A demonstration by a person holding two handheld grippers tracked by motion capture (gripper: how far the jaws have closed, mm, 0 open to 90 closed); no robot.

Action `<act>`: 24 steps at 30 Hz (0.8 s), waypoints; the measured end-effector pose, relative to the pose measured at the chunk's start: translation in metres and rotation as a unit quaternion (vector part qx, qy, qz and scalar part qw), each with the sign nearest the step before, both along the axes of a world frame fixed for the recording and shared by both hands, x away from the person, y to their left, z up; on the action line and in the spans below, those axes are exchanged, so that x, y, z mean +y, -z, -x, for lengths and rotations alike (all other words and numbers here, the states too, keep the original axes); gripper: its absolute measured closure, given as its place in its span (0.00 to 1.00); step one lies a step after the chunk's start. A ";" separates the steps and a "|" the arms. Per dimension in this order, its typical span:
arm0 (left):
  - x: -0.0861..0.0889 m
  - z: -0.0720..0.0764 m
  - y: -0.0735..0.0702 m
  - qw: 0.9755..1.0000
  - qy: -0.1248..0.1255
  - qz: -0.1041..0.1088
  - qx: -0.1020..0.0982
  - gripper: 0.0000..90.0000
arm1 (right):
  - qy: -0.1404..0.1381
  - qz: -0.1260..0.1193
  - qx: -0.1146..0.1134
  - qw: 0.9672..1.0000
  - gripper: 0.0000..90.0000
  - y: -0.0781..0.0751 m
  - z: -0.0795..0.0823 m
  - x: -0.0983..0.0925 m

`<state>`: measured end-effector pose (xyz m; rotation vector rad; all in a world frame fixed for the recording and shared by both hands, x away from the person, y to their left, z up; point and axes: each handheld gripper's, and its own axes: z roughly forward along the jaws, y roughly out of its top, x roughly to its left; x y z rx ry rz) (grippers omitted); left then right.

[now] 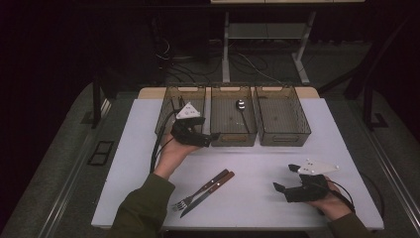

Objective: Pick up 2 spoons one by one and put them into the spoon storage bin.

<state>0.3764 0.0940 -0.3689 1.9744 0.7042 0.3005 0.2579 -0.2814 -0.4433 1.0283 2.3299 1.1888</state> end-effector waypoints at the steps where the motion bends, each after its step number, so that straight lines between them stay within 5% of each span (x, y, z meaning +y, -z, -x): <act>1: 0.001 0.003 0.001 1.000 0.003 0.000 0.001 0.18 | 0.000 0.000 0.000 1.000 0.15 0.000 0.000 0.000; 24: 0.024 0.062 0.024 1.000 0.017 -0.007 0.005 0.15 | 0.006 0.000 -0.002 1.000 0.15 -0.001 0.000 -0.001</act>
